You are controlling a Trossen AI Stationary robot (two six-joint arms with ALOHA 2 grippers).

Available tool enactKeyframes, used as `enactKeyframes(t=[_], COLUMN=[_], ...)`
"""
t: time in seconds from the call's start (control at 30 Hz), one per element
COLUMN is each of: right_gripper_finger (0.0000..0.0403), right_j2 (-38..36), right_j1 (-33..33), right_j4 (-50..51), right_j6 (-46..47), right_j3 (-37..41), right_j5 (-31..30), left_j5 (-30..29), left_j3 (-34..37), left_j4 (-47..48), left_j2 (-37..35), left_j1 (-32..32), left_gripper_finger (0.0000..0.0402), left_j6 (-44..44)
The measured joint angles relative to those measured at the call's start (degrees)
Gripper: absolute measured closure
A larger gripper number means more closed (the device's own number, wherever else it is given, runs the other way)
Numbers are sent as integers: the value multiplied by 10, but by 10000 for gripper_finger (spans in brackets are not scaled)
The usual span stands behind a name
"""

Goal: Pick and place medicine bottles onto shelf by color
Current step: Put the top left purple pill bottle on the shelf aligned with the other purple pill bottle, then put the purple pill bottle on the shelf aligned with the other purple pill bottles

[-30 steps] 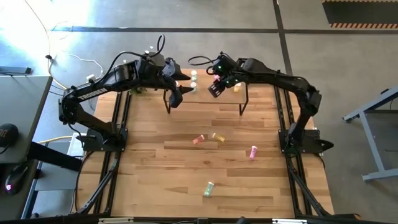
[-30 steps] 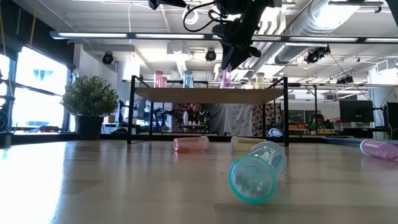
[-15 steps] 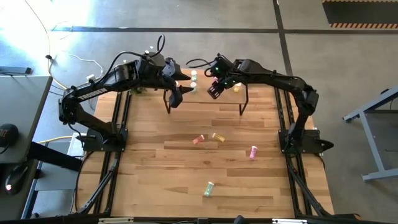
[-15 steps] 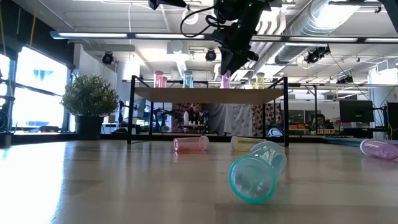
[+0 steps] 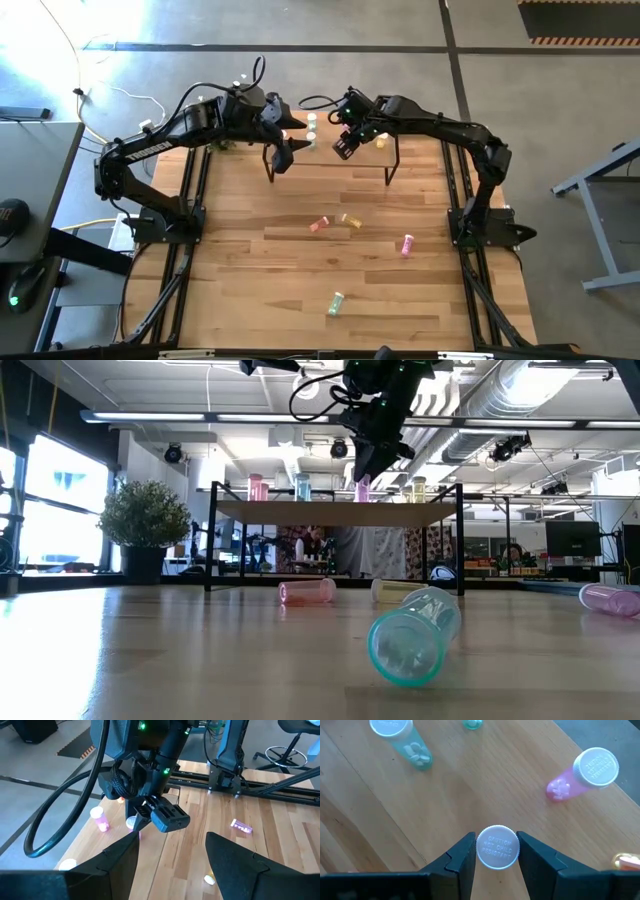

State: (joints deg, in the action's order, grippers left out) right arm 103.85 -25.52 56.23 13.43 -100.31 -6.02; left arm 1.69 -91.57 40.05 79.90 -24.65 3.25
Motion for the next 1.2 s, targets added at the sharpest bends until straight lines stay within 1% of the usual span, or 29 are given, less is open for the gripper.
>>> enactKeyframes(t=[0.17,0.33,0.5,0.87,1.2], right_gripper_finger=[266,247,234,234,234], right_j2=[0,0,0,-3,-50], right_j1=[0,0,0,-1,-4], right_j4=[0,1,-2,-2,-6], right_j6=[-5,-4,4,22,50], right_j3=[0,0,-2,-2,-2], right_j5=[0,-14,-15,-9,6], left_j5=[0,0,0,0,0], left_j3=[0,0,0,0,0], left_j4=[0,0,0,0,0], left_j2=[0,0,0,0,0], left_j1=[0,0,0,0,0], left_gripper_finger=[181,181,181,181,181], left_j6=[0,0,0,0,0])
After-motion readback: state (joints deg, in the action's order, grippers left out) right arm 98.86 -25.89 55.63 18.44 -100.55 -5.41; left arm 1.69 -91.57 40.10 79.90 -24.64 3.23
